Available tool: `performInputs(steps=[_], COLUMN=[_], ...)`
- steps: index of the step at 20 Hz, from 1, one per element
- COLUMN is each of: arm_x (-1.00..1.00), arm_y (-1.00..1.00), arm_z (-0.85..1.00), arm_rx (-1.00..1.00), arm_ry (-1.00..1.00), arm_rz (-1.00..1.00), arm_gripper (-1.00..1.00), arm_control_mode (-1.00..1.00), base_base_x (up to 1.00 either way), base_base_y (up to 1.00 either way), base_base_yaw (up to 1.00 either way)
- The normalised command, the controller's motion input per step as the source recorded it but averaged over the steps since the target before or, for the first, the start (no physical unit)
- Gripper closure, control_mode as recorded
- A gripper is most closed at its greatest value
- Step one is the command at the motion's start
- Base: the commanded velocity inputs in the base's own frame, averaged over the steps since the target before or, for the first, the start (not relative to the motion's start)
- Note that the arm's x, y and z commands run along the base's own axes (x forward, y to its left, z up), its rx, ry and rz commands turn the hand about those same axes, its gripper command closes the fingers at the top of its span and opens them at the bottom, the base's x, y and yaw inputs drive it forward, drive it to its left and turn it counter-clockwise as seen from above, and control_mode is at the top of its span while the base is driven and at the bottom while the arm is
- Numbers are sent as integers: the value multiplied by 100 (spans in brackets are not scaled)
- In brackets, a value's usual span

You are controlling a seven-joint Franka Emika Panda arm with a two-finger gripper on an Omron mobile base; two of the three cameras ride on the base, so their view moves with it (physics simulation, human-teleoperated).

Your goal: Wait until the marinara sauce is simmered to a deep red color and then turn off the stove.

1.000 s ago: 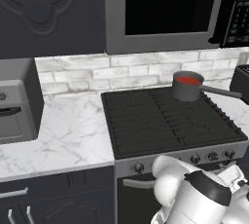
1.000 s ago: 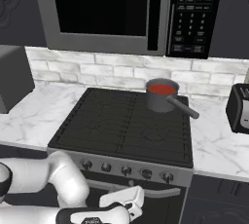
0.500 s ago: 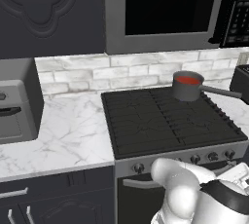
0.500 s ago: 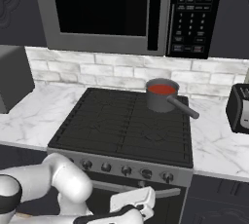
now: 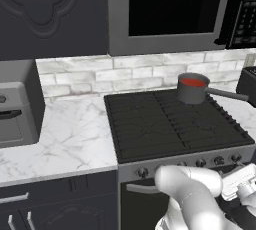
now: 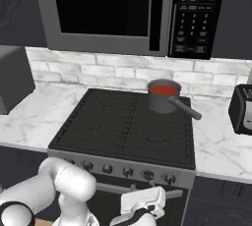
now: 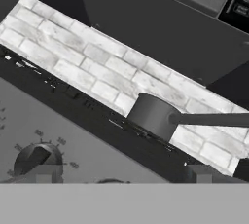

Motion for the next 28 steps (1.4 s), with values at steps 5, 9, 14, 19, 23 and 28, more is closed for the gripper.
performInputs(steps=[5, 9, 14, 19, 23, 28], arm_x=[21, 13, 1, 0, 0, 0], arm_y=[0, -3, -19, -29, -26, -1], arm_z=[-10, -23, -32, -23, -9, 0], arm_rx=[0, -5, -15, -17, -15, -9], arm_ry=[-14, -19, -19, -15, -9, 0], arm_rz=[3, 6, 4, 0, -3, -10], arm_gripper=[-100, -100, -100, -100, -100, -100], arm_control_mode=[-100, -100, -100, -100, -100, -100], base_base_x=[0, 0, 0, 0, 0, 0], base_base_y=[0, 0, 0, 0, 0, 0], base_base_yaw=[0, 0, 0, 0, 0, 0])
